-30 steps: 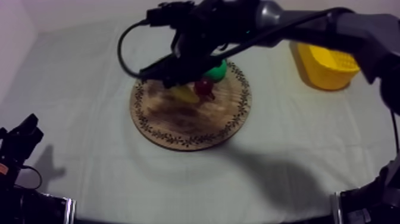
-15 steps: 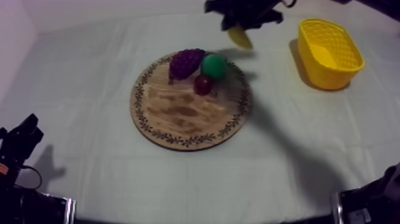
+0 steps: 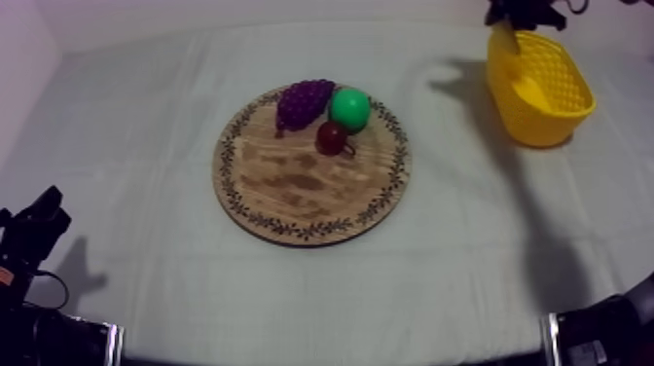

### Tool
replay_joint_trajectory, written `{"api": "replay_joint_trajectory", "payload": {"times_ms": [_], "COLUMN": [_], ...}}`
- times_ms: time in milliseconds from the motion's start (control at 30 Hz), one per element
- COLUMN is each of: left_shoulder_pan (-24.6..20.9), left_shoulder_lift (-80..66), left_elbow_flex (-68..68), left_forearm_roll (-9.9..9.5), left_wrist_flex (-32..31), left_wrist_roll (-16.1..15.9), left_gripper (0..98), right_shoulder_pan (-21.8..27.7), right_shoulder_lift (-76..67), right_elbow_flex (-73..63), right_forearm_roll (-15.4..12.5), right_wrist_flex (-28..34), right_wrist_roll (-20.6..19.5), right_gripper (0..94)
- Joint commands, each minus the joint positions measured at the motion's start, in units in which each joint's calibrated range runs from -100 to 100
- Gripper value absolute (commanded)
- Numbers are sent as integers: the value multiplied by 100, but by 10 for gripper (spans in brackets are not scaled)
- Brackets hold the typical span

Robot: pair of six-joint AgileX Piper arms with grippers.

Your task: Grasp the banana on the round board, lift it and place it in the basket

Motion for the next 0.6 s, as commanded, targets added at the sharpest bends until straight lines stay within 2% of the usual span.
{"api": "replay_joint_trajectory", "payload": {"times_ms": [0,233,567], "left_shoulder_pan": [-2,-2,-2], "left_shoulder_lift": [-3,-3,-3], "left_elbow_flex": [3,3,3], "left_forearm_roll": [-1,-1,-1], "left_wrist_flex": [1,1,1], "left_wrist_roll": [0,0,0], "left_gripper": [1,1,1], "right_shoulder_pan": [326,669,762], "right_shoulder_lift": [26,111,271], "right_elbow_flex": [56,484,1100], "right_forearm_roll": [4,4,80], "right_wrist_flex": [-47,-327,-887], "right_wrist_roll": [55,196,160], "right_gripper": [128,127,127]}}
